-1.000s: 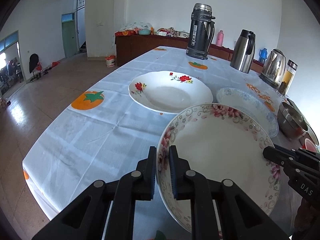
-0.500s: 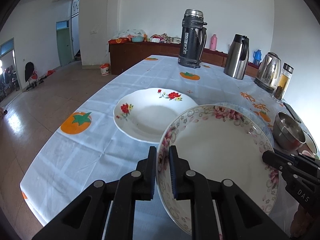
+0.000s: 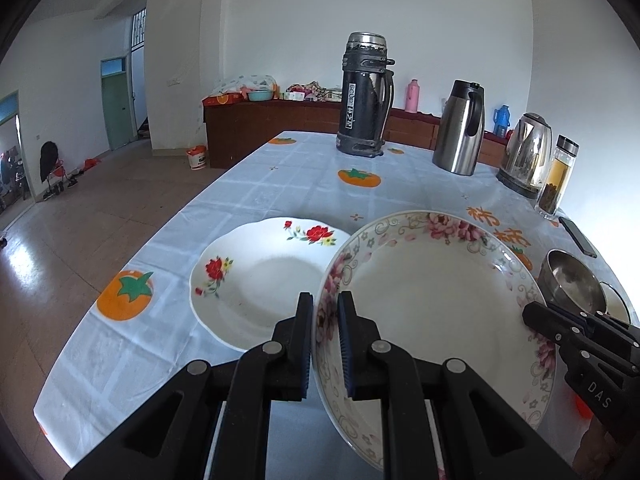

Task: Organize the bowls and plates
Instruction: 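Lift the pink-floral plate with the left gripper over the blue-patterned plate, then lower the pink-floral plate onto the blue-patterned plate with the left gripper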

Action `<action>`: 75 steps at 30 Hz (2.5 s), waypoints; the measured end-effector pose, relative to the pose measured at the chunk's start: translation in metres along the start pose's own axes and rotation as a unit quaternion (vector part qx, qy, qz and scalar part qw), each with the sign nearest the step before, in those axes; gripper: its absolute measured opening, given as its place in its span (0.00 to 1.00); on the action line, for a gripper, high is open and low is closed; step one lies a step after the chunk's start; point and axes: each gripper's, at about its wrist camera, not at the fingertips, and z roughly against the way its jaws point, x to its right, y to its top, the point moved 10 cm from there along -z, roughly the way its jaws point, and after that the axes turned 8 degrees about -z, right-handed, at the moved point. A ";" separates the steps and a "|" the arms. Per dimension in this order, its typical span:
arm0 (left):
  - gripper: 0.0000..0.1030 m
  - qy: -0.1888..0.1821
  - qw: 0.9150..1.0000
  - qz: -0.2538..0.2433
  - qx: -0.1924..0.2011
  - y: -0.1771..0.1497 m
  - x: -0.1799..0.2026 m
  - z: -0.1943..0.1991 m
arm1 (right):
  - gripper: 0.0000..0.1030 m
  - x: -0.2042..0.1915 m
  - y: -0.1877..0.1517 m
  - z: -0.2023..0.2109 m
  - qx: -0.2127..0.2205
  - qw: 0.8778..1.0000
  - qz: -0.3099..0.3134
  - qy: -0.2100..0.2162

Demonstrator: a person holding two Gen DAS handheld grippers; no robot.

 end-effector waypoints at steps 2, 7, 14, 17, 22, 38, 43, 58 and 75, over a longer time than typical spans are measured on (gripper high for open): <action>0.13 0.000 1.000 -0.002 0.003 0.005 0.003 -0.002 | 0.10 0.004 0.004 -0.002 0.006 1.000 0.000 -0.010; 0.13 -0.006 1.000 -0.004 0.006 0.017 0.012 -0.014 | 0.10 0.015 0.009 -0.008 0.015 1.000 -0.008 -0.023; 0.13 -0.015 1.000 -0.015 0.009 0.031 0.026 -0.030 | 0.10 0.033 0.015 -0.011 0.028 0.998 -0.025 -0.049; 0.13 -0.022 0.999 -0.020 0.013 0.036 0.033 -0.035 | 0.11 0.039 0.016 -0.011 0.034 0.997 -0.029 -0.062; 0.13 -0.032 0.999 -0.022 0.014 0.043 0.040 -0.046 | 0.11 0.046 0.014 -0.015 0.035 0.996 -0.035 -0.075; 0.15 -0.055 0.998 -0.020 0.001 0.042 0.057 -0.075 | 0.12 0.068 0.011 -0.021 0.026 0.993 -0.061 -0.098; 0.15 -0.057 0.998 -0.019 0.001 0.040 0.059 -0.079 | 0.12 0.070 0.011 -0.022 0.023 0.992 -0.064 -0.102; 0.15 -0.062 0.998 -0.017 -0.004 0.037 0.060 -0.087 | 0.12 0.072 0.009 -0.028 0.007 0.991 -0.063 -0.114; 0.15 -0.063 0.998 -0.017 -0.014 0.033 0.061 -0.093 | 0.12 0.075 0.006 -0.031 -0.003 0.991 -0.065 -0.116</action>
